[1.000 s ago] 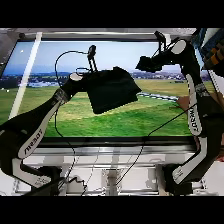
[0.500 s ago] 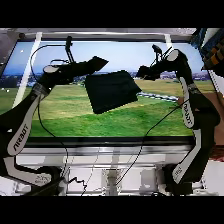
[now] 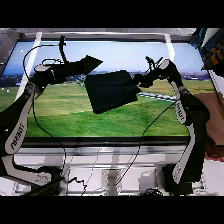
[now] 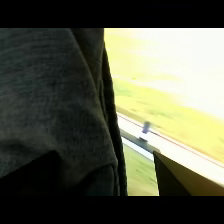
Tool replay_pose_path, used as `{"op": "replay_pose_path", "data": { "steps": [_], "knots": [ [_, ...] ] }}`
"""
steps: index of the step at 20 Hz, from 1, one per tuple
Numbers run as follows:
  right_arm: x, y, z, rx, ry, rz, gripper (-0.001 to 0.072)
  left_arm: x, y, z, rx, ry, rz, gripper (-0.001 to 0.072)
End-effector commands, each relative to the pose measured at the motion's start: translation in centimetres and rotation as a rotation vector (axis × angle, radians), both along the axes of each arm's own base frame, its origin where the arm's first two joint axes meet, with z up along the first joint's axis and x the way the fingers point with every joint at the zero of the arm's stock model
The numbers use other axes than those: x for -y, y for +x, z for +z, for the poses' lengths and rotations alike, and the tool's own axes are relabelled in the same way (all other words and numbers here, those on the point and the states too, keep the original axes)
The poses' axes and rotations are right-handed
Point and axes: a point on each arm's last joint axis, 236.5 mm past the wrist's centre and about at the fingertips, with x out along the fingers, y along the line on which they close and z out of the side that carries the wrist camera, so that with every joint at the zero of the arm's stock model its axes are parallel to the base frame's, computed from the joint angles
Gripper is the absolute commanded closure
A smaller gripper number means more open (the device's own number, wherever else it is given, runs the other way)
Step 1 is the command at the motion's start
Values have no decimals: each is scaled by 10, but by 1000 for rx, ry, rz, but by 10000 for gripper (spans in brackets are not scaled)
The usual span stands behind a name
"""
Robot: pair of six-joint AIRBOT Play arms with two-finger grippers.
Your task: Fold the clothes and pants, and hang the long-sleeved shirts on hangers.
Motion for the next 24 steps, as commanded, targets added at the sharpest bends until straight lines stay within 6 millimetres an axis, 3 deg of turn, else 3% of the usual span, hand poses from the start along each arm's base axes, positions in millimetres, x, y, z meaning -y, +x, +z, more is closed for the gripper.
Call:
{"op": "replay_pose_path", "data": {
  "steps": [1, 5, 7, 10, 11, 12, 13, 14, 15, 16, 18, 20, 22, 24],
  "knots": [
    [-8, -8, -15, -67, 42, -13, 20, 1, -2, 0, -1, -2, -7, 22],
    [-40, -39, -28, -222, 182, 38, 19, 1, -2, 0, -1, -2, -7, 22],
    [-63, -49, -28, -263, 243, 62, 72, 1, -2, 0, -1, -2, -7, 22],
    [-101, -63, -26, -265, 254, 131, 92, 1, -2, 0, -1, -2, -7, 22],
    [-114, -62, -23, -250, 270, 132, 156, 0, -1, 0, -1, -2, -6, 22],
    [-130, -59, -16, -231, 307, 123, 312, 0, -2, 1, -1, -3, -10, 41],
    [-144, -55, -5, -217, 360, 110, 533, 0, -6, 2, -3, -8, -29, 181],
    [-157, -51, 12, -204, 424, 96, 676, -1, -12, 2, -4, -11, -58, 397],
    [-165, -46, 31, -181, 486, 86, 687, -6, -16, 1, -5, -4, -83, 550],
    [-170, -39, 56, -133, 552, 101, 688, -13, -20, 1, -8, -8, -103, 658],
    [-166, -26, 101, -54, 637, 102, 688, -35, -25, 6, -14, -27, -126, 668],
    [-143, -11, 150, 29, 697, 60, 688, -65, -27, 9, -15, -28, -124, 670],
    [-103, 2, 197, 133, 703, 21, 688, -102, -25, -4, -43, 86, -66, 670],
    [-51, 12, 244, 246, 695, -41, 689, -148, -32, -29, -84, 304, -3, 670]
  ]
}}
